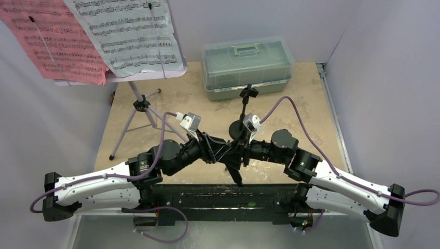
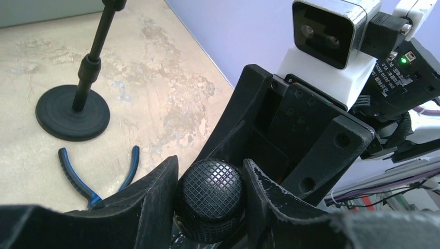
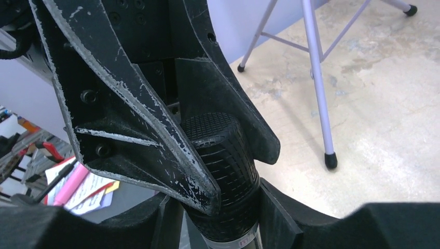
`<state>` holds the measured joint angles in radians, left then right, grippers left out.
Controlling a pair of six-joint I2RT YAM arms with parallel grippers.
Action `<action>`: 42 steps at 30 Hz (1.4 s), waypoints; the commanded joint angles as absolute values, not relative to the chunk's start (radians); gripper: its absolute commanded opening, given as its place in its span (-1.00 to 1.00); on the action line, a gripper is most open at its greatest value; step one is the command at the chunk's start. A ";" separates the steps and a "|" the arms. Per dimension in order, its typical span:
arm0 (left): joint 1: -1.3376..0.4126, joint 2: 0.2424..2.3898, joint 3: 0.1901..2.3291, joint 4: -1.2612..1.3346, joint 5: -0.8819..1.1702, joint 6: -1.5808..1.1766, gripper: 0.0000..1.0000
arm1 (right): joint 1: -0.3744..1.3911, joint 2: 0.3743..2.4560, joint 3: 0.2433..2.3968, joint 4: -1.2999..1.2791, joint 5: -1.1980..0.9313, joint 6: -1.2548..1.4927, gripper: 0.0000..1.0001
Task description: Set up the instrument practice props
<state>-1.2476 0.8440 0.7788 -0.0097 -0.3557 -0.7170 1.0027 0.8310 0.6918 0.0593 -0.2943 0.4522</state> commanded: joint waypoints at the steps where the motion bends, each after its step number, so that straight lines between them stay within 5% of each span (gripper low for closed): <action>1: -1.249 0.793 0.876 -0.055 -0.421 -0.610 -1.00 | 1.003 0.801 0.745 0.020 -0.210 0.387 0.18; 5: -1.249 0.774 0.963 -0.128 -0.461 -0.551 -1.00 | 1.003 0.788 0.711 0.003 -0.180 0.365 0.70; 15: -1.249 0.773 1.108 -0.170 -0.483 -0.466 -1.00 | 1.005 0.858 0.692 0.103 -0.249 0.387 0.79; 17: -1.249 0.777 1.123 -0.176 -0.486 -0.459 -1.00 | 1.006 0.870 0.698 0.122 -0.258 0.392 0.66; 20: -1.249 0.773 1.120 -0.172 -0.487 -0.474 -1.00 | 1.006 0.875 0.705 0.139 -0.249 0.404 0.17; 21: -1.249 0.772 1.116 -0.174 -0.489 -0.487 -1.00 | 1.006 0.873 0.706 0.141 -0.237 0.409 -0.09; 23: -1.249 0.767 1.105 -0.190 -0.496 -0.519 -0.88 | 1.006 0.863 0.699 0.161 -0.231 0.417 -0.96; 27: -1.249 0.754 1.065 -0.199 -0.499 -0.582 0.09 | 1.007 0.852 0.693 0.175 -0.244 0.408 -1.00; 29: -1.249 0.752 1.050 -0.193 -0.495 -0.592 0.29 | 1.008 0.850 0.696 0.171 -0.249 0.402 -1.00; 42: -1.249 0.823 1.064 -0.157 -0.504 -0.543 0.33 | 1.011 0.842 0.706 0.162 -0.276 0.404 -1.00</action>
<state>-1.2415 0.8276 1.0492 -0.1921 -0.4862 -0.5644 1.0122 0.8650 0.6849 0.1062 -0.2787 0.3992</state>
